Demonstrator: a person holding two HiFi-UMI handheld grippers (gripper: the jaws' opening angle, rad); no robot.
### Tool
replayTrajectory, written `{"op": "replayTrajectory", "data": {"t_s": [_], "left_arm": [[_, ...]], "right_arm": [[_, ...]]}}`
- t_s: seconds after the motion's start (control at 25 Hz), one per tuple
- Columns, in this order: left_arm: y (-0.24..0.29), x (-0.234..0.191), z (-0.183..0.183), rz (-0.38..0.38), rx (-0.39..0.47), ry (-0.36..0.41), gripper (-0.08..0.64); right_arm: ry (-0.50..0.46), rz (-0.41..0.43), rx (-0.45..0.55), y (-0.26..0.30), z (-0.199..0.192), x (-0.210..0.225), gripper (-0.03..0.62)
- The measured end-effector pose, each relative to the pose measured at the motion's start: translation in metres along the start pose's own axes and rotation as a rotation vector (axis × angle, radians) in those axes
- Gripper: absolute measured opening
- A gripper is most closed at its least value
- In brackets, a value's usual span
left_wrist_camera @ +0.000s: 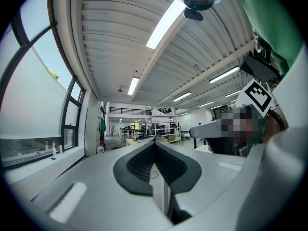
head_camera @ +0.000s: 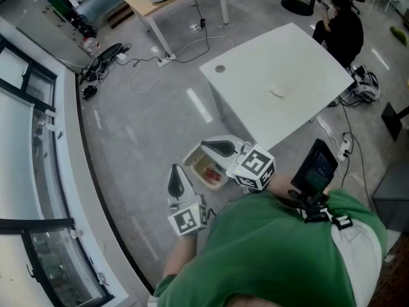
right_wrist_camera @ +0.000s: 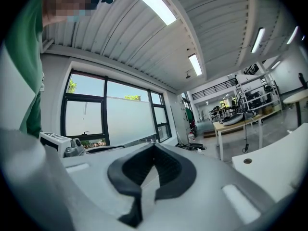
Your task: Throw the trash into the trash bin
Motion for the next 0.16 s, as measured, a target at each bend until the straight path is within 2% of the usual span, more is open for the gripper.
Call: {"op": "replayTrajectory", "data": {"t_s": [0.16], "left_arm": [[-0.0005,-0.0032,-0.0034,-0.005,-0.004,-0.002,0.005]], "right_arm": [[-0.01,-0.001,-0.003,0.0032,-0.003,-0.0035,0.003]]}}
Point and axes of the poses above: the fingertips, and each gripper's own axes: y forward along the fingers, x to its right, z out of its top, the point moved 8 cm from there along -y, backward along the fingers, and after that the axes turned 11 degrees about -y, right-handed, at the moved point
